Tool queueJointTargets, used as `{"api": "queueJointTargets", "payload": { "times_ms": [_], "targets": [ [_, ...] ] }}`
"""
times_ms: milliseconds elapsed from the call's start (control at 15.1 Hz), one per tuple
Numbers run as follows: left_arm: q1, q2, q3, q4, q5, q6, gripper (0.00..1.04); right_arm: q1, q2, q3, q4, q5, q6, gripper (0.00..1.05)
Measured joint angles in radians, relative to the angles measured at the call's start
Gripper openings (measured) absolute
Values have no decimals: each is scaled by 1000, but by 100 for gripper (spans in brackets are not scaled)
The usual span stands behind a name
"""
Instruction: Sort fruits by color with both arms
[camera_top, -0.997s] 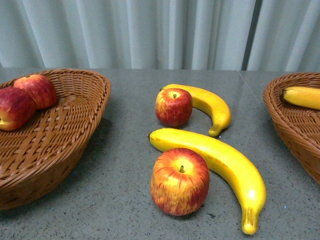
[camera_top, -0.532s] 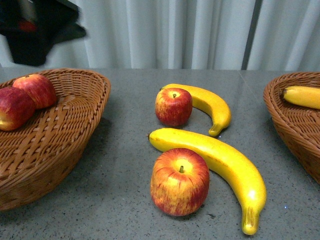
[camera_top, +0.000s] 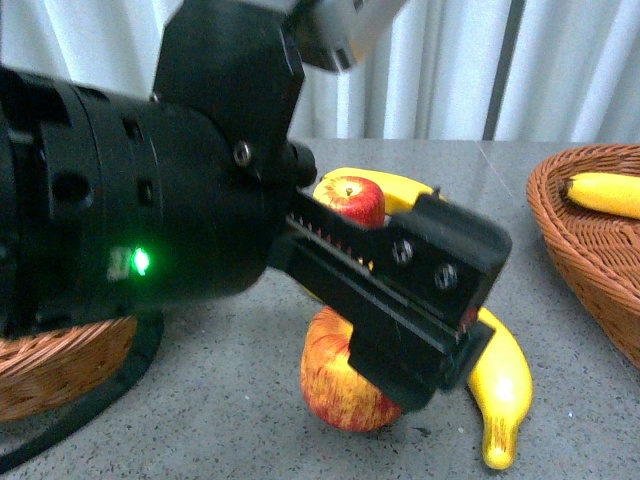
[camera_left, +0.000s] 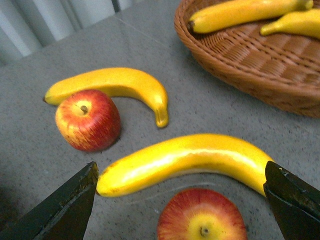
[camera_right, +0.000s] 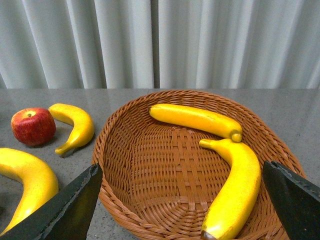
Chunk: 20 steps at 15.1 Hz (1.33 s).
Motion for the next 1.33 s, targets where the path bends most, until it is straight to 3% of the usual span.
{"api": "queueJointTargets", "payload": {
  "times_ms": [1196, 1262, 1329],
  "targets": [
    [-19, 199, -45, 85, 66, -23, 98, 0, 0, 0, 0, 0, 0, 98],
    [-13, 199, -45, 69, 58, -20, 79, 0, 0, 0, 0, 0, 0, 98],
    [-5, 191, -45, 60, 59, -20, 71, 0, 0, 0, 0, 0, 0, 98]
  ]
}}
